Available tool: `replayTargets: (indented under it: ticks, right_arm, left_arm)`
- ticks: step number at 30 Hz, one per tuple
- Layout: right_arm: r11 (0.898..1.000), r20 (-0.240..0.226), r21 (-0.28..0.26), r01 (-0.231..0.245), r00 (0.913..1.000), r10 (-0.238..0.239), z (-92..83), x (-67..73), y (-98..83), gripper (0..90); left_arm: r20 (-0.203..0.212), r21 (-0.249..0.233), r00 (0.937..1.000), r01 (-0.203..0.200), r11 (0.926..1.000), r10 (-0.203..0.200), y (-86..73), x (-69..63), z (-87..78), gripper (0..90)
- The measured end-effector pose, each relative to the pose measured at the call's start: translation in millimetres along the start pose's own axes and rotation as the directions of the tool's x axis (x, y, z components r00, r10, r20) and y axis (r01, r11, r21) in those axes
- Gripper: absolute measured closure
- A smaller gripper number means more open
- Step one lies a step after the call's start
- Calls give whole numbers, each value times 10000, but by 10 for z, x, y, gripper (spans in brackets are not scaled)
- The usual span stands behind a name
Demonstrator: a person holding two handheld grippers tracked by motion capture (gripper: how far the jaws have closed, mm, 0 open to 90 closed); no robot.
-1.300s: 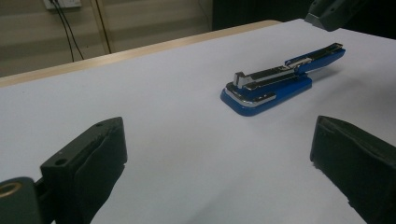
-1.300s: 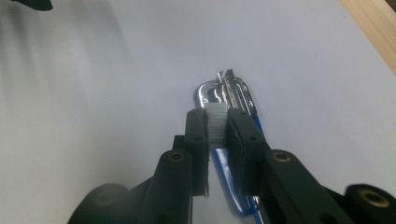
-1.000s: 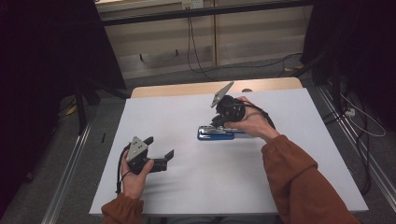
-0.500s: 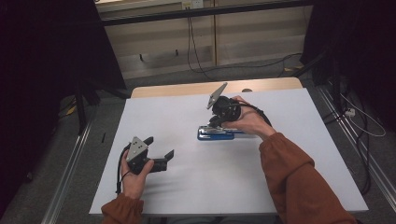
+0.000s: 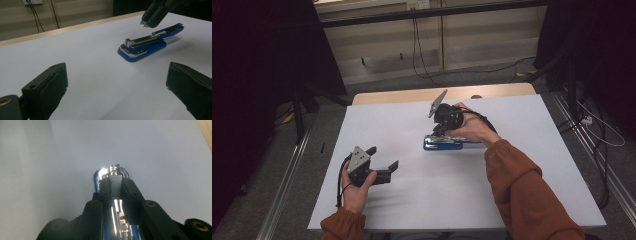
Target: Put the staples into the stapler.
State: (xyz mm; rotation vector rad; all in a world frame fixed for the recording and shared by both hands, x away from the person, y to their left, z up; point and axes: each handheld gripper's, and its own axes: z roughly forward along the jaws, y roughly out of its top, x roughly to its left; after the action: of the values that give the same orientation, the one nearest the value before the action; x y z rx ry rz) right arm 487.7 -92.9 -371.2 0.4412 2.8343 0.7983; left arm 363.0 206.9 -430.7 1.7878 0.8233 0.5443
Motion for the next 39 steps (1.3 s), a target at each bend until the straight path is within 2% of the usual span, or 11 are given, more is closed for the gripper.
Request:
replayTargets:
  ticks: [5, 6, 7, 8, 15, 17, 18, 19, 21, 39]
  right_arm:
    - [9998, 19, 170, 46, 10000, -46, 68, -16, 23, 793]
    - [9996, -6, 261, -67, 10000, 67, 74, -13, 25, 793]
    - [9998, -21, 167, 76, 10000, -75, 92, -25, 25, 792]
    - [9996, -29, 288, -66, 10000, 67, 97, -19, 28, 792]
    - [9995, -62, 308, 78, 10000, -76, 147, -43, 31, 793]
    - [9994, -56, 355, -38, 10000, 40, 144, -38, 43, 792]
    - [9995, -63, 290, 139, 9999, -137, 151, -51, 47, 792]
    - [9992, -72, 389, 37, 10000, -34, 150, -44, 53, 793]
    - [9994, -90, 300, 157, 9998, -154, 169, -51, 61, 793]
    - [9979, -150, 628, 129, 9998, -119, 309, -86, 76, 792]
  left_arm:
    - [30, 17, 10000, -36, 10000, 36, 2, 0, -4, 39]
    - [31, 11, 10000, -23, 10000, 23, 2, 0, -3, 39]
    - [33, 9, 10000, -18, 10000, 18, 2, 0, -3, 39]
    - [31, 9, 10000, -23, 10000, 23, 2, 0, -3, 39]
    - [38, 23, 10000, -36, 10000, 36, 2, 1, -6, 39]
    - [41, 30, 10000, -62, 10000, 62, 3, -1, -7, 39]
    - [35, 33, 10000, -72, 10000, 72, 4, -1, -7, 39]
    - [44, 36, 10000, -73, 10000, 73, 4, -1, -7, 39]
    - [35, 27, 10000, -54, 10000, 54, 2, 0, -6, 39]
    - [15, 45, 10000, -48, 10000, 48, 0, 1, -16, 39]
